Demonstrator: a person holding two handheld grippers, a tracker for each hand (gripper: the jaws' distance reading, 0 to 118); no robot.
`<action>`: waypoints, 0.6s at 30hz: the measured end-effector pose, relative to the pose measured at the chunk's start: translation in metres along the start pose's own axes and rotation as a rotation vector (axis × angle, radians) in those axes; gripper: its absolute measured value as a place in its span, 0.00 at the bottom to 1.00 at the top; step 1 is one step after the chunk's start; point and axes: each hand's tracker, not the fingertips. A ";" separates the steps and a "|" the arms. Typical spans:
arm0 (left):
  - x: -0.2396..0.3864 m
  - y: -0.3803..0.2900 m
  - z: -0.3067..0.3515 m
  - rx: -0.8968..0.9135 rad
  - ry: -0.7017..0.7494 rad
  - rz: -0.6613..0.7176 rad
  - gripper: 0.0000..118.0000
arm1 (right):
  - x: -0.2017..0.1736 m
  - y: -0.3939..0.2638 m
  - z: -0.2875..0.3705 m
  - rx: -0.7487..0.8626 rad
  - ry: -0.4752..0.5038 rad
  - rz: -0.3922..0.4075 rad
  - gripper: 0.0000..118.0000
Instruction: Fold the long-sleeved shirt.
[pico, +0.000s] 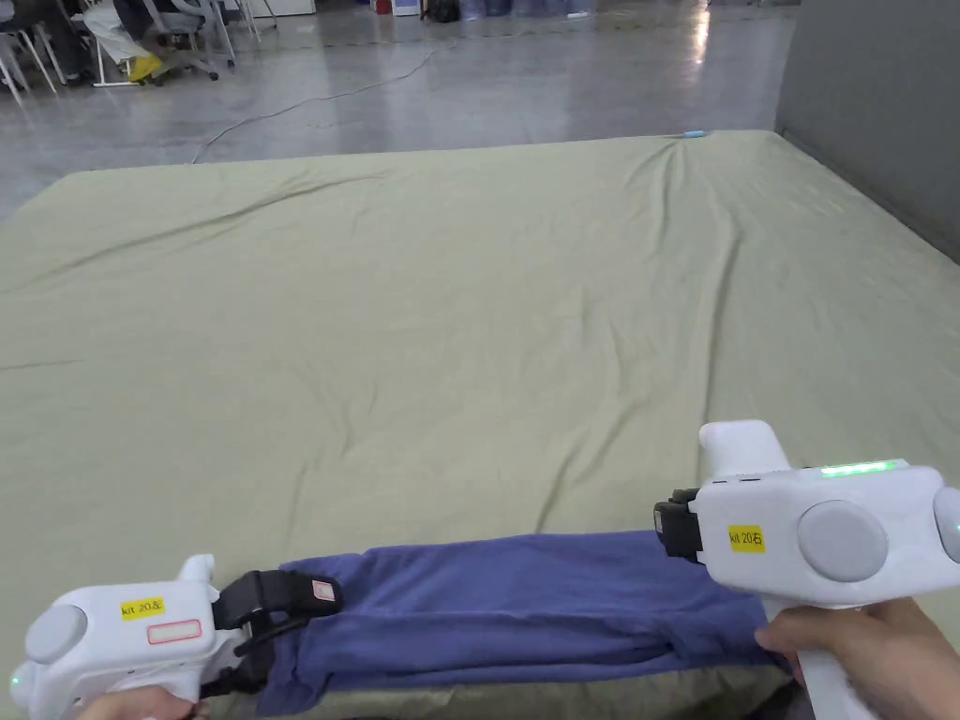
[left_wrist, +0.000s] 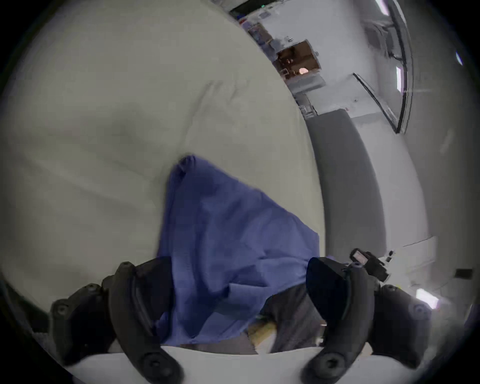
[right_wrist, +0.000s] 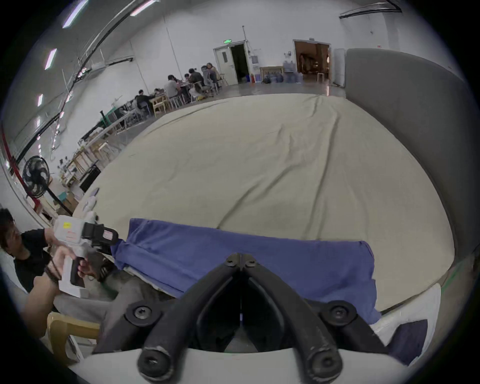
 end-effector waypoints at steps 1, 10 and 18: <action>-0.003 -0.002 -0.007 0.013 -0.063 0.001 0.86 | 0.000 -0.001 0.001 0.002 -0.004 -0.002 0.00; 0.005 0.011 -0.037 0.056 -0.030 -0.057 0.77 | 0.012 0.000 0.011 0.014 -0.038 -0.026 0.00; 0.024 -0.002 -0.039 0.126 0.209 -0.243 0.04 | 0.018 0.002 0.010 0.011 -0.047 -0.059 0.00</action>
